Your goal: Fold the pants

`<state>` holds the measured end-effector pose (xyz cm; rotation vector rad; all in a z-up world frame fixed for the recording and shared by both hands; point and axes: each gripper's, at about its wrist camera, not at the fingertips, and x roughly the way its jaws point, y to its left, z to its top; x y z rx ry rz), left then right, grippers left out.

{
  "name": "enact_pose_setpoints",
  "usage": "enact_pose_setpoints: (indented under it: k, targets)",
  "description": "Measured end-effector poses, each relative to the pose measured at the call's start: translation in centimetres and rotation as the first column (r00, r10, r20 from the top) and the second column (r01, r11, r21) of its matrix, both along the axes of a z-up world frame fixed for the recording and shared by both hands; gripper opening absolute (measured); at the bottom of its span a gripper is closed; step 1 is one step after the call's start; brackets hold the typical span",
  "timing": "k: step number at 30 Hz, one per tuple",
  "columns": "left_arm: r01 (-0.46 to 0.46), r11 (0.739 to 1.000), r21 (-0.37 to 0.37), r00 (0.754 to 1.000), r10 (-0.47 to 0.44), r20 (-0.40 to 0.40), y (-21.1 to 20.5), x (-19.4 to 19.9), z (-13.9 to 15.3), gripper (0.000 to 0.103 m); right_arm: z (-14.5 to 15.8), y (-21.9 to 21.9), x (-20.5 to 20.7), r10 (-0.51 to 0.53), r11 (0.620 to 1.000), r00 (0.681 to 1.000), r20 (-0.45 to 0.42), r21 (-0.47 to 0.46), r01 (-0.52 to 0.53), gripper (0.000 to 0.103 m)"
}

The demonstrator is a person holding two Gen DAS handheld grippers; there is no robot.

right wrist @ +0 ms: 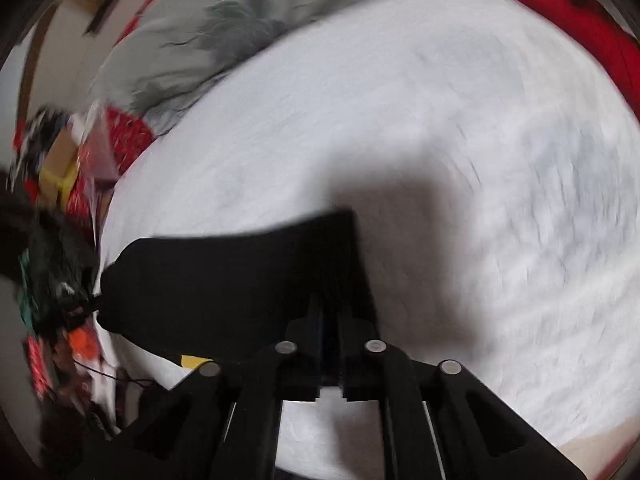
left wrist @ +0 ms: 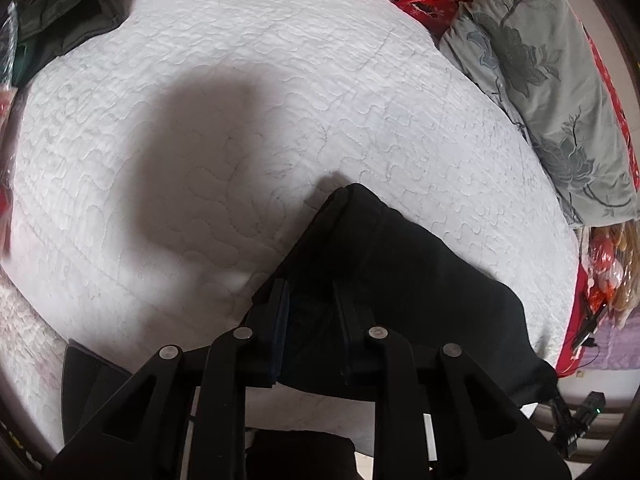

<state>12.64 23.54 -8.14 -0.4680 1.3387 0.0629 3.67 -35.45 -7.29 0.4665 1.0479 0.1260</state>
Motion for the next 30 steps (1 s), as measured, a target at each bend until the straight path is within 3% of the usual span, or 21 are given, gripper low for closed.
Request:
enact_pose_setpoints:
  k: [2, 3, 5, 8, 11, 13, 15, 17, 22, 26, 30]
  targets:
    - [0.005, 1.0, 0.012, 1.0, -0.005, 0.0, 0.0, -0.3, 0.0, 0.02, 2.1, 0.5, -0.4, 0.058, 0.998, 0.995, 0.08, -0.023, -0.056, 0.007]
    - [0.007, 1.0, 0.017, 1.0, -0.007, -0.002, 0.1, -0.5, -0.1, 0.02, 2.1, 0.8, -0.5, 0.08, 0.994, 0.995, 0.067, -0.076, -0.075, 0.009]
    - [0.002, 1.0, 0.014, 1.0, -0.002, -0.002, 0.4, -1.1, -0.1, 0.02, 0.1, 0.6, -0.9, 0.093, 0.984, 0.995, -0.039, -0.149, -0.098, 0.013]
    - [-0.02, 1.0, 0.001, 1.0, 0.02, 0.018, 1.0, -2.7, 0.7, 0.02, -2.7, -1.6, -3.0, -0.017, 0.981, 0.988, -0.152, -0.195, -0.013, 0.013]
    - [-0.002, 0.998, -0.063, 0.998, 0.007, 0.07, 0.1, -4.5, 2.4, 0.021, -2.5, -4.5, -5.6, -0.131, 0.991, 0.984, -0.122, 0.0, 0.132, 0.014]
    - [0.034, 0.992, -0.122, 0.996, -0.023, 0.092, -1.5, -5.6, 3.1, 0.035, -1.8, -4.8, -6.6, -0.149, 0.977, 0.985, -0.087, 0.138, 0.16, 0.02]
    - [0.058, 0.982, -0.181, 0.995, -0.042, 0.091, -3.1, -6.2, 2.9, 0.052, -1.4, -4.3, -6.5, -0.145, 0.966, 0.987, -0.067, 0.205, 0.156, 0.033]
    - [0.078, 0.97, -0.231, 0.996, -0.065, 0.065, -5.2, -6.5, 1.9, 0.054, -2.0, -3.5, -6.2, -0.129, 0.943, 0.988, -0.08, 0.299, 0.147, 0.038]
    - [0.093, 0.927, -0.364, 0.994, -0.109, -0.025, -8.8, -6.8, -1.0, 0.054, -3.4, -1.3, -5.7, -0.102, 0.916, 0.986, -0.13, 0.375, 0.144, 0.038]
    - [0.098, 0.922, -0.375, 0.99, -0.13, -0.06, -11.1, -6.7, -2.2, 0.054, -4.2, -0.1, -5.4, -0.088, 0.92, 0.985, -0.148, 0.367, 0.138, 0.038]
    - [0.108, 0.927, -0.359, 0.986, -0.145, -0.078, -12.9, -6.3, -2.4, 0.054, -5.3, -0.2, -4.7, -0.123, 0.895, 0.977, -0.172, 0.407, 0.184, 0.038]
